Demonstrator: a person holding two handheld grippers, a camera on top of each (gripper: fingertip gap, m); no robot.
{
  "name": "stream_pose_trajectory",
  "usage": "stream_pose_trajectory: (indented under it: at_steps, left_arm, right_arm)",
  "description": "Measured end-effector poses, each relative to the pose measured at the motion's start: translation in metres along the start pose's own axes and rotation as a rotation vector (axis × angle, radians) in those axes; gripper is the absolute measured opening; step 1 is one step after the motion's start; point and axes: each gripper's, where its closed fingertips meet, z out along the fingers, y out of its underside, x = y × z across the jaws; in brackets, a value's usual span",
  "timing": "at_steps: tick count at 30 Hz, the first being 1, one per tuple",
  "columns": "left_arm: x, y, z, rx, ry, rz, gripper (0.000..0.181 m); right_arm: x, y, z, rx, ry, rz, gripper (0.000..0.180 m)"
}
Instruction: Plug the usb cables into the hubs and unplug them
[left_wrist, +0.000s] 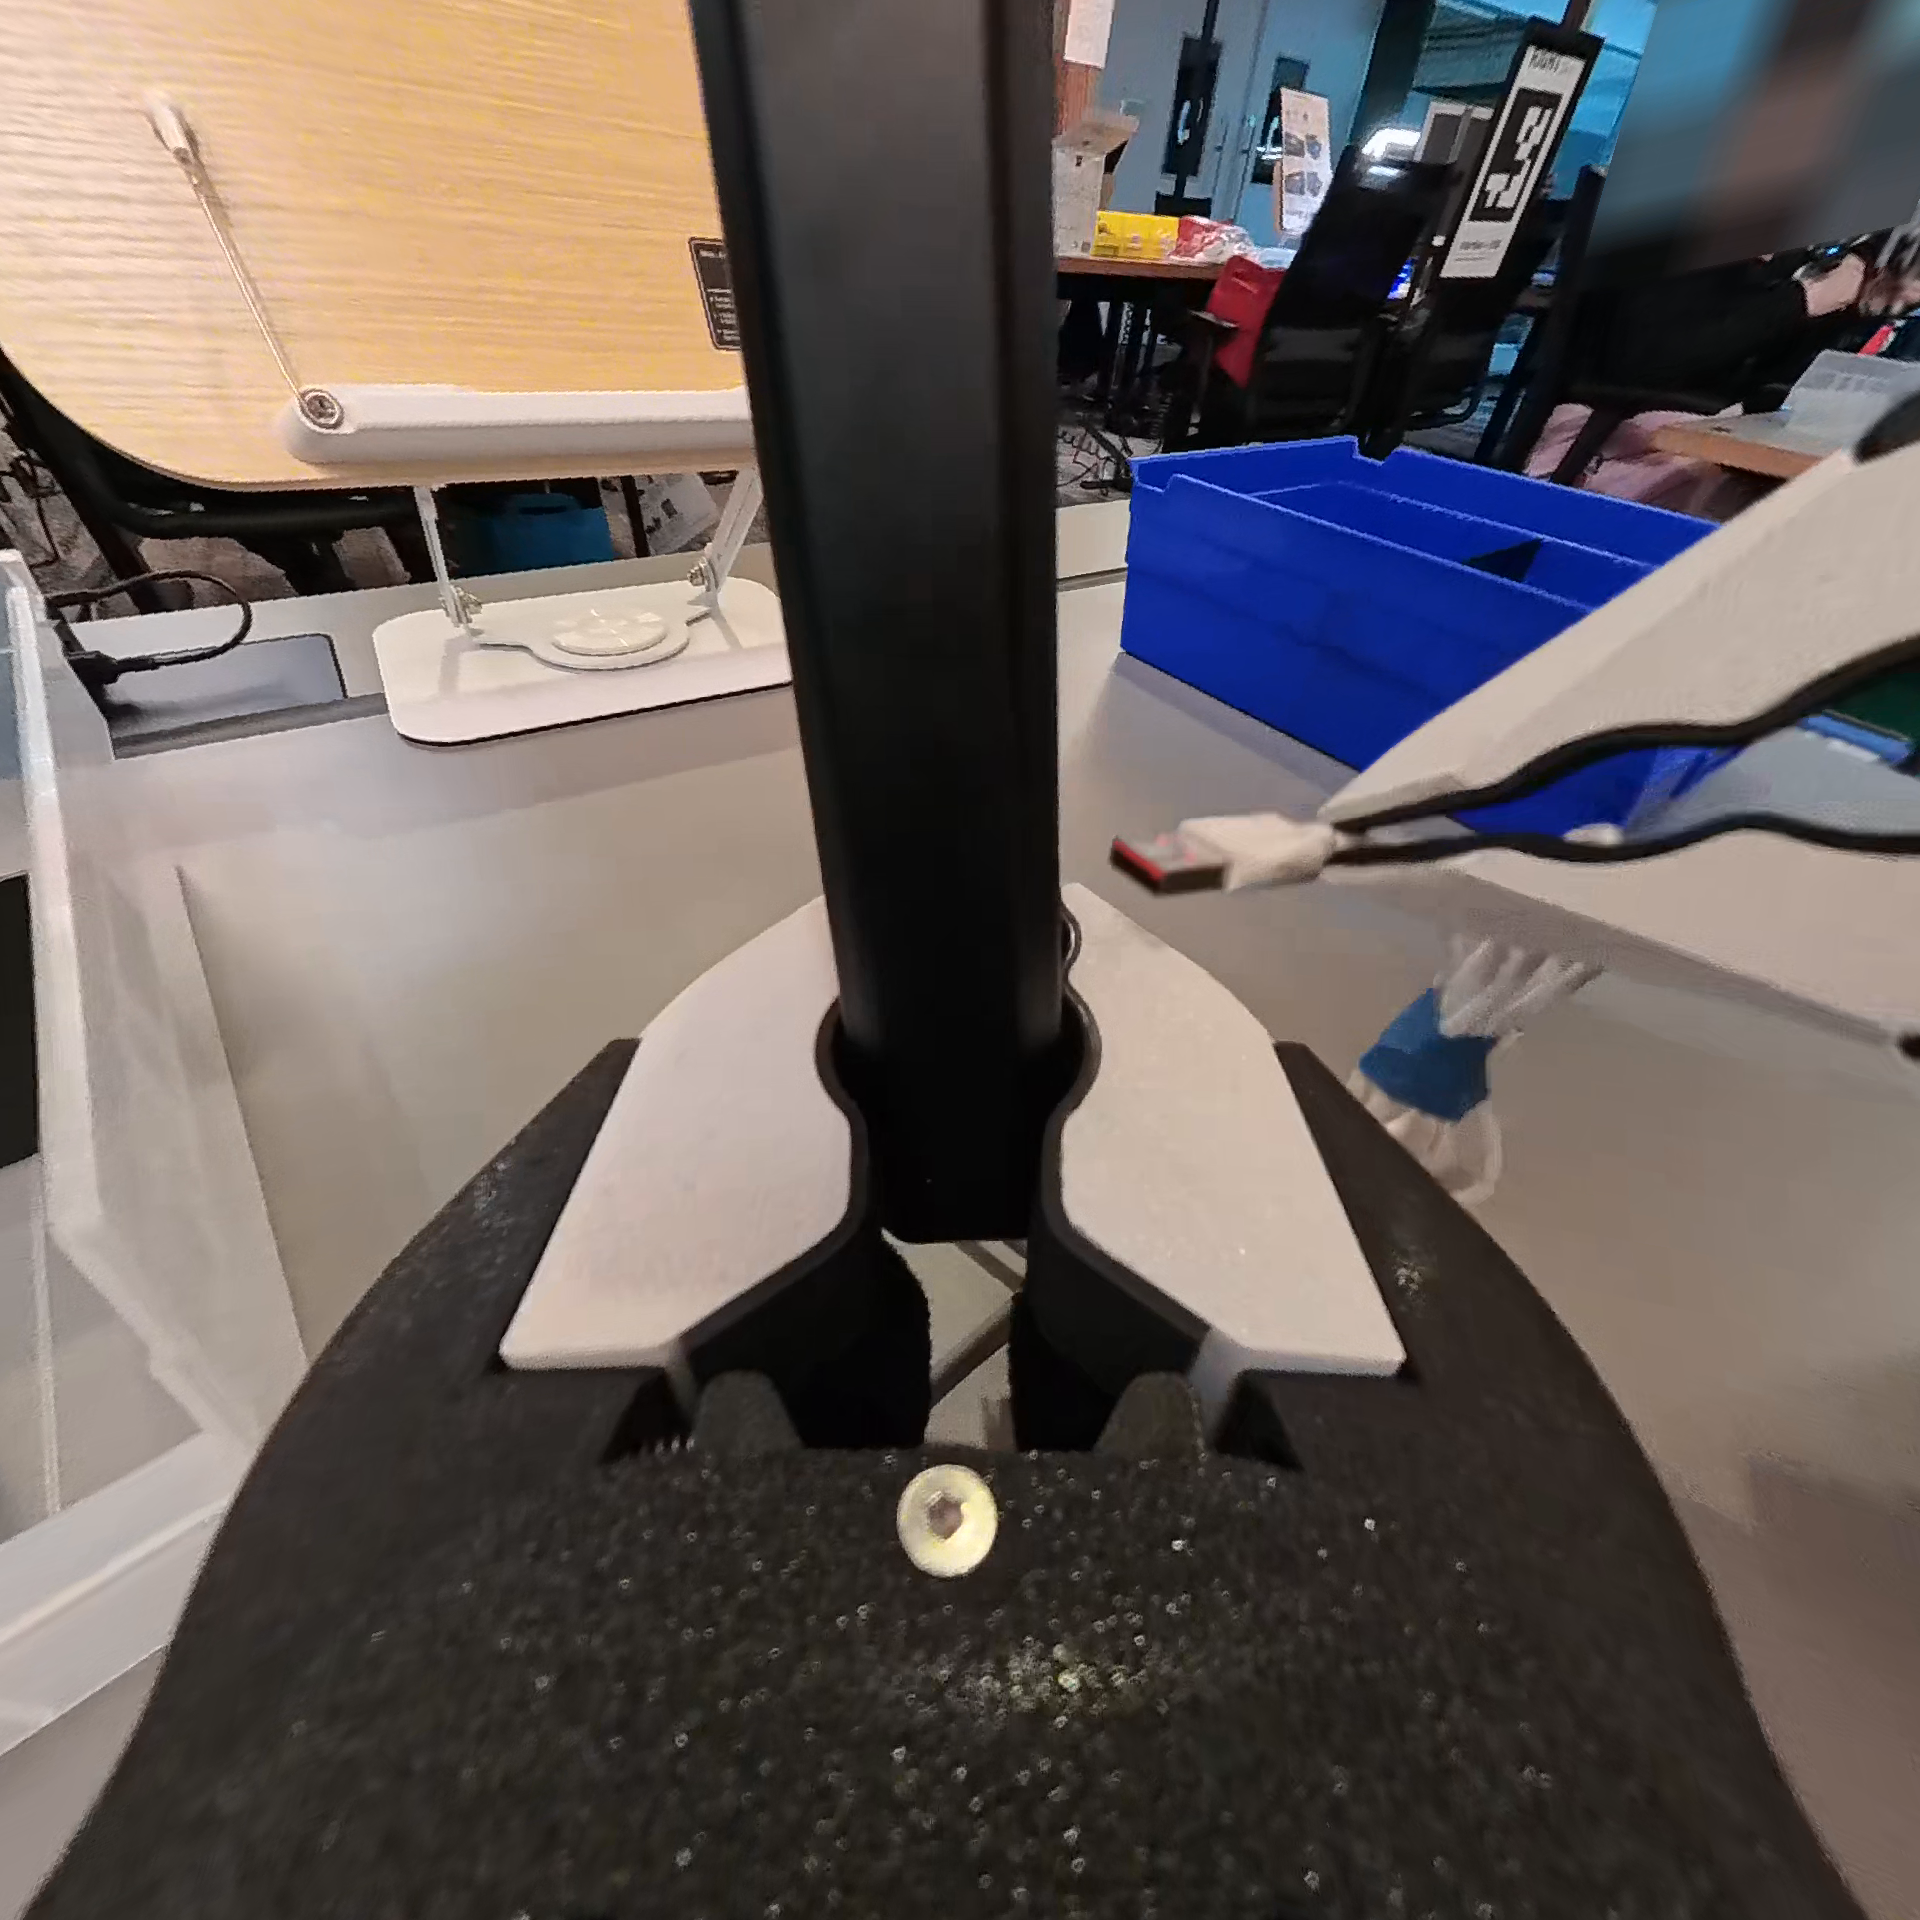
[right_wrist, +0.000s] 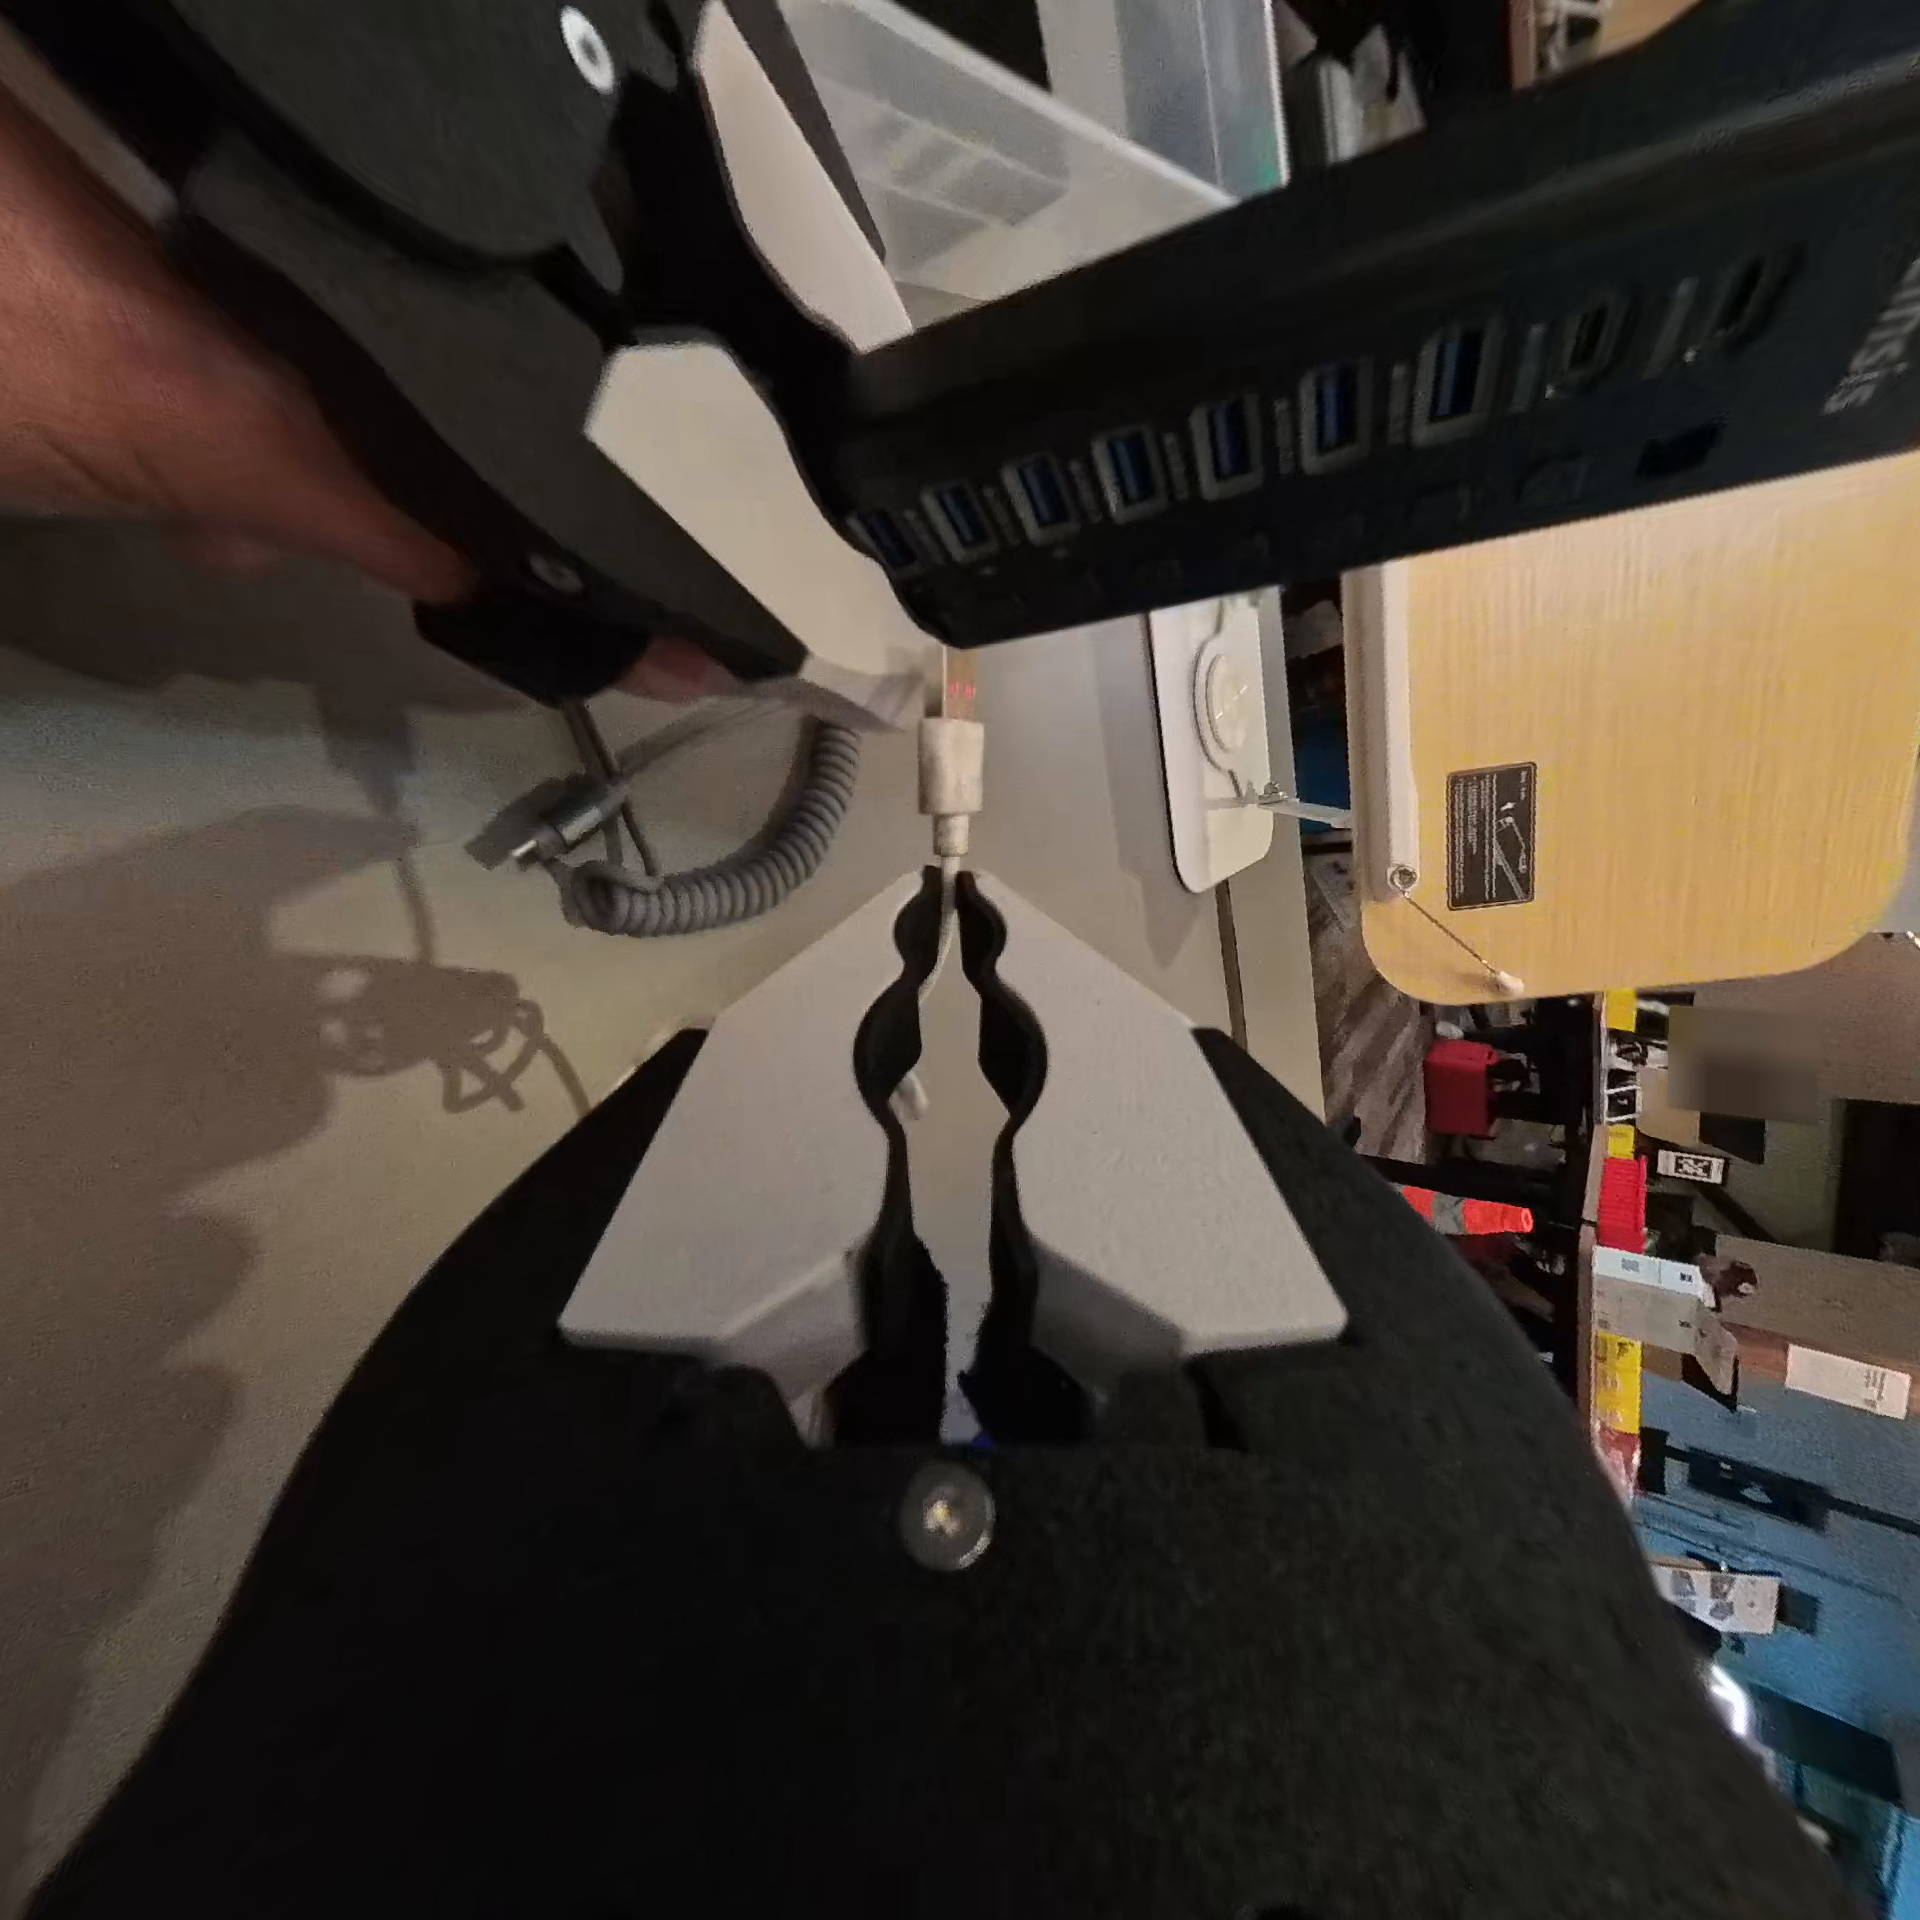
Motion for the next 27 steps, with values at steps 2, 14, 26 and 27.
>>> stream_pose_trajectory:
  at_steps: [2, 14, 26, 27]
  left_arm:
    - [0.001, -0.002, 0.000, 0.012, -0.006, 0.008, 0.031]
    - [-0.002, -0.005, 0.000, 0.034, -0.094, 0.075, 0.030]
    - [-0.002, -0.008, 0.000, 0.053, -0.126, 0.135, 0.030]
    - [-0.001, -0.008, 0.001, 0.053, -0.124, 0.134, 0.030]
  right_arm:
    - [-0.005, -0.007, -0.001, -0.015, 0.006, 0.016, 0.003]
    - [-0.008, -0.013, -0.005, -0.077, 0.015, 0.077, 0.002]
    - [-0.004, -0.011, -0.006, -0.077, 0.034, 0.112, 0.002]
    - [-0.004, -0.010, -0.006, -0.077, 0.036, 0.108, 0.002]
